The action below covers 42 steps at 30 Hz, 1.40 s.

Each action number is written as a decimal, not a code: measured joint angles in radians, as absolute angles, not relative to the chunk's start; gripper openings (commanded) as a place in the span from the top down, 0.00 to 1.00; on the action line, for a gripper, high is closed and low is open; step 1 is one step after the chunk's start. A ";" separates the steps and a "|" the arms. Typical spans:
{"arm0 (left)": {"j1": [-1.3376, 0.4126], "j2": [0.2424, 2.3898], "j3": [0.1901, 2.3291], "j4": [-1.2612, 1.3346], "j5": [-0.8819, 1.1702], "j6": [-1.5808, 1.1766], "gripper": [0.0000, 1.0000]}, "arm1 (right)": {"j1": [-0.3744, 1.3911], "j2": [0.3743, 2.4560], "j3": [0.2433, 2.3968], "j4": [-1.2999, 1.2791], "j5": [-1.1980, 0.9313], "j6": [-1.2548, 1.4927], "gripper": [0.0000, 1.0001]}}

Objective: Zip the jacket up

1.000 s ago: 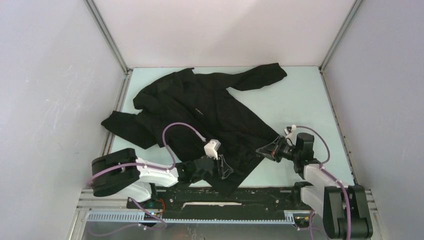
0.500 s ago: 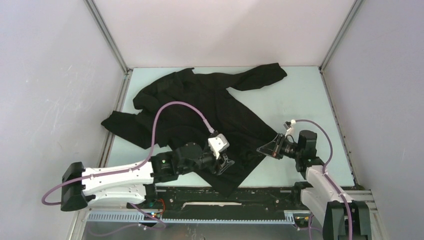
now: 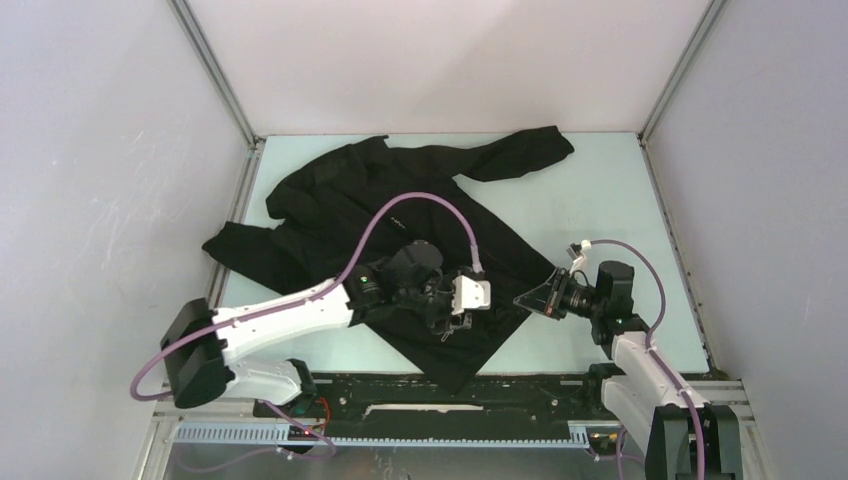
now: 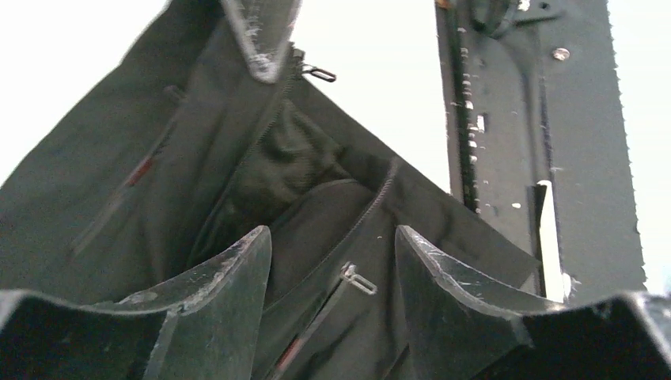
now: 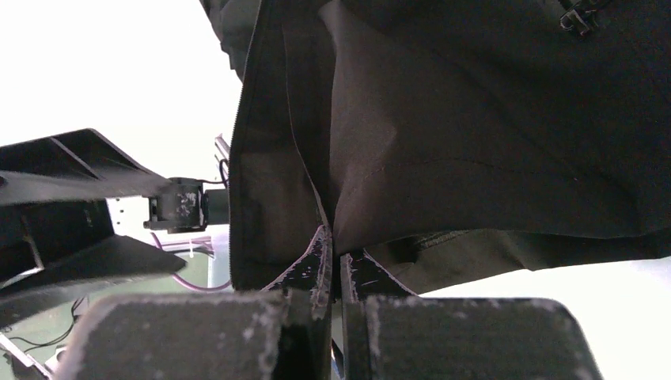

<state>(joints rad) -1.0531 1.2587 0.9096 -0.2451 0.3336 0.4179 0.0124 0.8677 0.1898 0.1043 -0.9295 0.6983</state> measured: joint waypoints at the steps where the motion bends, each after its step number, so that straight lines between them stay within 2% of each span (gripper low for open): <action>1: -1.053 1.289 0.923 -0.262 0.377 0.437 0.38 | 0.012 0.869 0.190 0.107 -0.933 0.699 1.00; 9: -1.048 1.419 0.942 -0.251 0.566 0.461 0.46 | -0.015 0.870 0.190 0.114 -0.955 0.699 1.00; 20: -1.019 1.442 0.857 -0.070 0.568 0.444 0.54 | -0.015 0.870 0.189 0.118 -0.965 0.700 1.00; 22: -1.013 1.442 0.856 -0.059 0.570 0.445 0.58 | -0.015 0.870 0.189 0.122 -0.965 0.703 1.00; 27: -1.002 1.442 0.846 -0.014 0.590 0.433 0.77 | -0.015 0.871 0.187 0.135 -0.965 0.707 1.00; 35: -0.988 1.442 0.778 0.073 0.654 0.375 0.78 | -0.014 0.875 0.182 0.154 -0.964 0.731 1.00; 42: -0.987 1.466 0.758 0.135 0.692 0.340 1.00 | 0.027 0.878 0.178 0.172 -0.937 0.760 1.00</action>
